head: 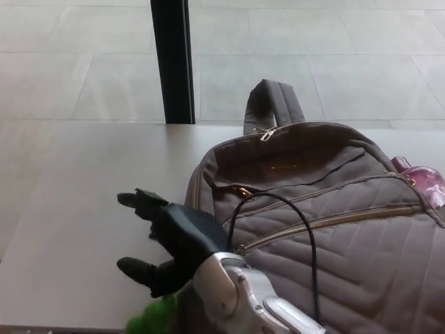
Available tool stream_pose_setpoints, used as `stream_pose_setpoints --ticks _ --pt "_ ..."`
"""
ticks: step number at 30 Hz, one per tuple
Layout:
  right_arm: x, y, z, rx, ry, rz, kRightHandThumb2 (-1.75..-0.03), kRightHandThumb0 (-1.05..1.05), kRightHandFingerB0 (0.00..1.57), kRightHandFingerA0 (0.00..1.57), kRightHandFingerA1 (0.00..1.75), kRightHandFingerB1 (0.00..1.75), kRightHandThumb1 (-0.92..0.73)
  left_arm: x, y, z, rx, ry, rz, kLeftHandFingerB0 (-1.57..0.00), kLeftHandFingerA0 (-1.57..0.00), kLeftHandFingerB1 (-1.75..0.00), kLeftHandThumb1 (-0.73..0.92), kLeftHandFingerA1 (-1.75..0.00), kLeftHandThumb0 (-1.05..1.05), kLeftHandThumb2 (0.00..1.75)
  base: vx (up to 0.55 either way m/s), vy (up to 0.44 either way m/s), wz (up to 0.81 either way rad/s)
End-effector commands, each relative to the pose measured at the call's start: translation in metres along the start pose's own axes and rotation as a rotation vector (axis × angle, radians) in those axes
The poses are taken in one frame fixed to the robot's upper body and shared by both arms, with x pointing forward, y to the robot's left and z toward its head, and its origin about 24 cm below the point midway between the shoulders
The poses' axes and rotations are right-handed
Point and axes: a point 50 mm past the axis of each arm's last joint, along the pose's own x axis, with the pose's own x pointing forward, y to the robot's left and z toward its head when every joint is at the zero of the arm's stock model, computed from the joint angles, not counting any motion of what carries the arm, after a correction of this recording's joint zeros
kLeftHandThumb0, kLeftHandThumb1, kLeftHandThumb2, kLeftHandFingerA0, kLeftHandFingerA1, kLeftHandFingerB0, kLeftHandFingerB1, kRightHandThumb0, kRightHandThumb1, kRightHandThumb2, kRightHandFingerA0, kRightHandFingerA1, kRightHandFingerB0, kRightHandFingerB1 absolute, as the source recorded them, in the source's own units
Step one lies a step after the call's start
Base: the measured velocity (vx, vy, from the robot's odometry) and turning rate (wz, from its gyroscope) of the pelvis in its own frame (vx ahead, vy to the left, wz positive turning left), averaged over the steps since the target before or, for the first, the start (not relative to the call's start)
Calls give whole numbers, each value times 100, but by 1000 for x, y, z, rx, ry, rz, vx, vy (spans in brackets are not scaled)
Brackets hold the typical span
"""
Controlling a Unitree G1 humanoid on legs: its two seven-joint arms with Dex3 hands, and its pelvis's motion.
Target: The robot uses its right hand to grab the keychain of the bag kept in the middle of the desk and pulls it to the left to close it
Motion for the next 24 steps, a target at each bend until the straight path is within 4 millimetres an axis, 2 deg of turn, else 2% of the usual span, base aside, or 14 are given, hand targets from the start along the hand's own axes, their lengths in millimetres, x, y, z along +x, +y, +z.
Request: stream_pose_setpoints --ticks 1,8,9,10,11,15,16,17,18,19,21,22,23,24 --pt "6 -74 -2 -303 39 -26 -65 -105 0 0 0 0 -74 -4 3 -9 7 28 23 -45 -62 -43 80 -54 -65 64 0 0 13" --pt "-3 -138 0 -332 45 -75 -63 -105 0 0 0 0 -71 -6 2 -12 27 31 25 -45 -61 -44 82 -53 -64 64 0 0 1" --pt "-5 -146 1 -340 48 -81 -103 -104 0 0 23 0 -61 -6 3 -13 21 31 25 -45 -62 -44 81 -52 -63 64 0 0 0" --pt "-8 -159 3 -352 55 -94 -103 -104 0 0 23 0 -61 -7 3 -13 14 29 24 -45 -62 -44 81 -52 -63 64 0 0 0" --pt "-13 -173 4 -323 36 -119 -63 -105 0 0 0 0 -73 -8 4 -16 6 33 27 -45 -62 -43 80 -51 -64 64 0 0 0" --pt "-27 -208 0 -328 36 -166 -70 -105 0 0 0 0 -89 -9 5 -18 -16 40 33 -45 -62 -44 79 -52 -65 64 0 0 0" --pt "-46 -249 -11 -254 68 -207 -90 -102 0 0 0 0 -76 -9 5 -19 -13 44 43 -41 -57 -57 62 -64 -63 100 0 0 0" --pt "-58 -270 -16 -232 98 -238 -68 -103 0 0 0 0 -91 -9 5 -18 -13 46 45 -40 -56 -57 63 -63 -64 100 0 0 0" --pt "-70 -287 -21 -260 150 -275 -69 -99 0 0 0 0 -92 -9 4 -19 -12 44 41 -46 -63 -44 80 -52 -64 64 0 0 0" --pt "-78 -297 -25 -277 172 -292 -69 -99 0 0 0 0 -92 -9 4 -19 -11 43 41 -46 -63 -44 80 -52 -64 64 0 0 0" --pt "-91 -312 -35 -268 191 -343 -76 -92 0 0 0 0 -90 -11 7 -20 -11 40 39 -45 -61 -44 80 -51 -65 65 0 0 0" --pt "-116 -334 -48 -281 262 -424 -94 -96 0 0 0 3 -71 -11 6 -20 -6 42 38 -45 -62 -43 81 -52 -65 64 0 0 0" --pt "-133 -348 -57 -288 325 -484 -119 -105 0 0 15 4 -79 -11 6 -21 -7 45 39 -45 -62 -43 80 -52 -66 64 0 0 0" --pt "-160 -365 -72 -254 412 -557 -118 -105 0 0 11 4 -79 -13 8 -24 -12 49 41 -46 -62 -43 80 -52 -67 64 0 0 0"
